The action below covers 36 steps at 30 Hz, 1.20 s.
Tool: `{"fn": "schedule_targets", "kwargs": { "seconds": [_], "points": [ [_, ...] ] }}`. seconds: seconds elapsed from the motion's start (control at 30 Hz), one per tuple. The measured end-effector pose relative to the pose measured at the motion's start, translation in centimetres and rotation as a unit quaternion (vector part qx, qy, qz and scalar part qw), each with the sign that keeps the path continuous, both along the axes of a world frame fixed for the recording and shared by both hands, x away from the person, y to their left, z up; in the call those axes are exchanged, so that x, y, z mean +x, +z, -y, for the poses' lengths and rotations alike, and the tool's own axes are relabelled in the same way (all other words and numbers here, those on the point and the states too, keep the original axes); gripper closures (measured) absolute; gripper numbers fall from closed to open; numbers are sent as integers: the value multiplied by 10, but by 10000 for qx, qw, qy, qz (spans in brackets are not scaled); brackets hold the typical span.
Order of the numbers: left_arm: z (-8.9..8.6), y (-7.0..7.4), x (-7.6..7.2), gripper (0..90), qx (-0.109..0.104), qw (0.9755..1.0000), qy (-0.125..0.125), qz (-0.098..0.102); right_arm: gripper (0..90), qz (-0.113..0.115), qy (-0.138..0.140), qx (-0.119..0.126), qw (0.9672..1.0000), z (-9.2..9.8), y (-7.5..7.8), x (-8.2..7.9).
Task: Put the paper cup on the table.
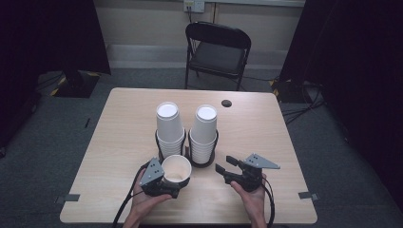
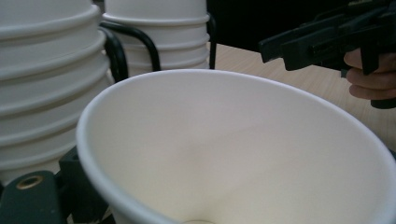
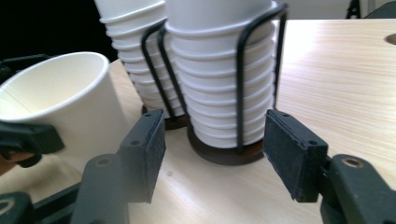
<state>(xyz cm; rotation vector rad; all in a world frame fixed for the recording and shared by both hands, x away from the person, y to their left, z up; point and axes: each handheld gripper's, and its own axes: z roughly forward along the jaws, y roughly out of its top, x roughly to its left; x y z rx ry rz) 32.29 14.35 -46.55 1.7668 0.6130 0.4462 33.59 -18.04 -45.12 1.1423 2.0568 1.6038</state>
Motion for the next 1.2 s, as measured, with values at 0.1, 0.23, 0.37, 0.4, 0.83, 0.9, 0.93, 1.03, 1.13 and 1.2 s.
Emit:
{"fn": "schedule_targets", "kwargs": {
  "seconds": [0.1,0.23,0.37,0.4,0.83,0.9,0.93,1.03,1.13,1.2],
  "points": [
    [-10,1,3,93,-73,9998,161,-43,381,21,-116,33,9999,3,-4,0],
    [-22,5,4,93,-267,9990,357,-94,376,14,-291,8,9996,6,-11,0],
    [-33,5,6,92,-311,9981,525,-110,338,41,-417,27,9991,9,-17,-2],
    [-36,5,7,92,-314,9978,566,-112,336,36,-457,17,9989,10,-19,-2],
    [-62,11,14,92,-430,9910,1237,-269,208,34,-955,21,9954,24,-41,-7],
    [-66,11,15,92,-413,9901,1313,-258,172,45,-966,46,9953,26,-43,-8],
    [-68,12,16,92,-414,9898,1340,-255,166,74,-966,45,9953,27,-44,-8],
    [-74,14,18,92,-447,9884,1434,-240,163,141,-1068,55,9942,30,-44,-10],
    [-79,16,21,92,-469,9870,1519,-235,163,194,-1164,27,9930,32,-44,-10],
    [-84,17,25,92,-489,9849,1646,-222,163,191,-1273,24,9917,33,-44,-9]
  ]
}}
